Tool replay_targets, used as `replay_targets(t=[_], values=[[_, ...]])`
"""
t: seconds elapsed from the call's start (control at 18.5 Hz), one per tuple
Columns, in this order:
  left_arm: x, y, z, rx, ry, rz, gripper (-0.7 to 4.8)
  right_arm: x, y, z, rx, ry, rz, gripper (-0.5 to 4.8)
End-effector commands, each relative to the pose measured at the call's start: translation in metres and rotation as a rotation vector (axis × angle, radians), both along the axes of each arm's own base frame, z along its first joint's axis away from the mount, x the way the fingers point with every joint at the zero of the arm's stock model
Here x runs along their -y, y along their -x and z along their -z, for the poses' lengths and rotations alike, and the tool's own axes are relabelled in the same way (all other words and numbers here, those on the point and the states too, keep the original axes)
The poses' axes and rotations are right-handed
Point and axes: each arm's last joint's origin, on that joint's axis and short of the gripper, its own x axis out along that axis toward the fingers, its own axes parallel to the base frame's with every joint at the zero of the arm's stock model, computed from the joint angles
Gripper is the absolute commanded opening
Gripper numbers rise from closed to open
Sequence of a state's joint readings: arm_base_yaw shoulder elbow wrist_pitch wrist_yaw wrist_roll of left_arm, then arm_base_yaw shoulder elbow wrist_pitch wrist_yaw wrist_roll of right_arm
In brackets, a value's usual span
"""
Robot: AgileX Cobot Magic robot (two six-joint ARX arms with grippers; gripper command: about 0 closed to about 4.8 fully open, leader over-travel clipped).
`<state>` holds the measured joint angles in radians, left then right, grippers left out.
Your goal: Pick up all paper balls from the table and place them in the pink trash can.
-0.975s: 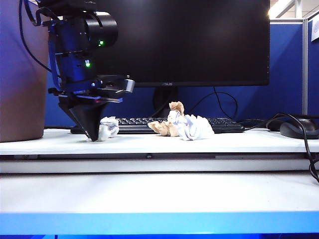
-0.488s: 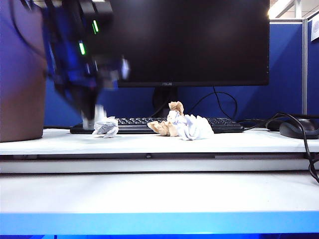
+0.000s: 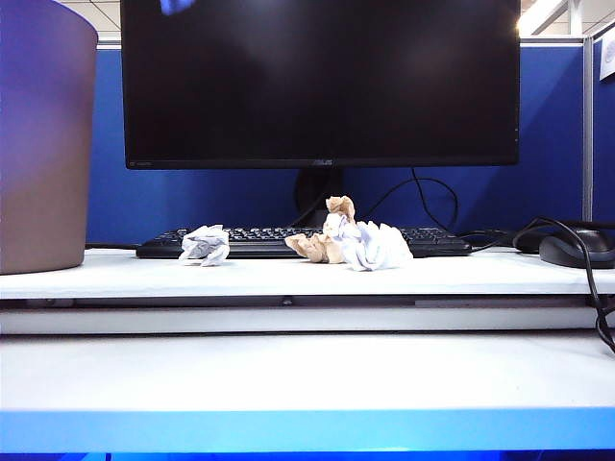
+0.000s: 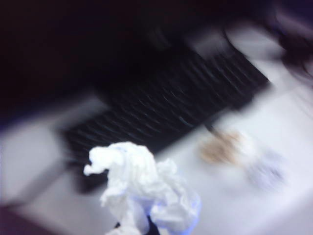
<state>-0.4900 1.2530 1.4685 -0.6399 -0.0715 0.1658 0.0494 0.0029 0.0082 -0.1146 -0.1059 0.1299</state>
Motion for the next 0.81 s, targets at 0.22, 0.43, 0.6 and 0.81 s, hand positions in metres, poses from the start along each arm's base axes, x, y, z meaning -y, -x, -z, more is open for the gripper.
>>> replay_targets(t=[0.22,0.43,0.6,0.81], values=[[-0.033,0.028,-0.033,0.189,-0.322,-0.473,-0.06,0.000,0.000,-0.001,0.014,-0.002,-0.003,-0.05],[-0.060,0.015,-0.033,0.172,-0.360,-0.576,-0.06,0.000,0.000,-0.001,0.014,-0.002,-0.003,-0.05],[-0.088,0.002,-0.033,0.166,-0.344,-0.676,0.79,-0.001,0.000,-0.001,0.013,-0.004,-0.028,-0.05],[-0.095,-0.004,-0.031,0.156,-0.248,-0.604,2.87,-0.001,0.000,-0.001,0.013,-0.005,-0.031,-0.05]])
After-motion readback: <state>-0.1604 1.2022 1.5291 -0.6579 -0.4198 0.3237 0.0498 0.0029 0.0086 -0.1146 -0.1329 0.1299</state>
